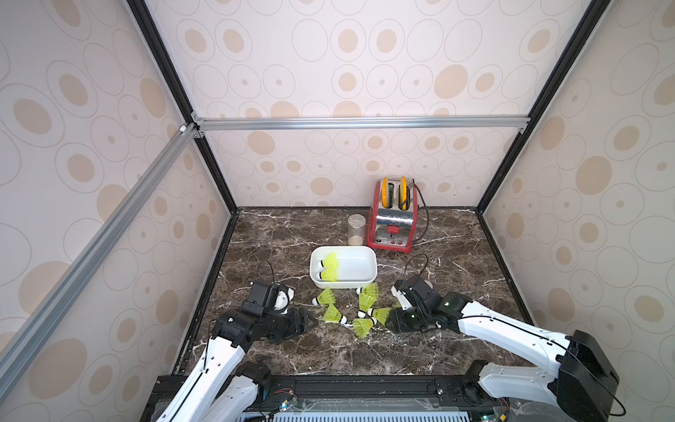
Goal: Put the shuttlecocks into the storage box
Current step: Pick up the shuttlecock at the center of the board.
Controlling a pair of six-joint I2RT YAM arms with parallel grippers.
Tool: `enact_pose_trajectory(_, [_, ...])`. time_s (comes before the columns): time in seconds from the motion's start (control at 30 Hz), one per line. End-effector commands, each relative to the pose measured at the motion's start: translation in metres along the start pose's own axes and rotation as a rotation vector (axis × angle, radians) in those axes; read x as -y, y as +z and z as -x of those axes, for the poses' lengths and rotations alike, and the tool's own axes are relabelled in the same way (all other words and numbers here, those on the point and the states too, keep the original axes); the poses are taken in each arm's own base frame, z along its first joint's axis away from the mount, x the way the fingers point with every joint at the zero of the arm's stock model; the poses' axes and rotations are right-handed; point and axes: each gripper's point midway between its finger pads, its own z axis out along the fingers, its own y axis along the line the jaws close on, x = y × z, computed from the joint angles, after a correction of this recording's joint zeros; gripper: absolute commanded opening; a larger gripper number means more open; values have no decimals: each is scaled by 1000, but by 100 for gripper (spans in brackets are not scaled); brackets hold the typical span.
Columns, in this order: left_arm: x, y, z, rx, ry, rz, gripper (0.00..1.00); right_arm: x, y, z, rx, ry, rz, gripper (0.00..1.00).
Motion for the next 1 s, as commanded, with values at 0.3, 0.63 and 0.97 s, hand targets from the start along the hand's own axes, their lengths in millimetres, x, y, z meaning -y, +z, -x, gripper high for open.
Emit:
enact_pose_trajectory(0.3, [18, 5, 14, 46, -9, -97, 77, -11, 31, 17, 15, 78, 79, 38])
enact_pose_trajectory(0.63, [22, 6, 20, 77, -30, -124, 77, -3, 38, 16, 4, 85, 44, 6])
enact_pose_trajectory(0.97, [32, -1, 32, 107, -26, -128, 77, -24, -12, 35, 31, 67, 27, 0])
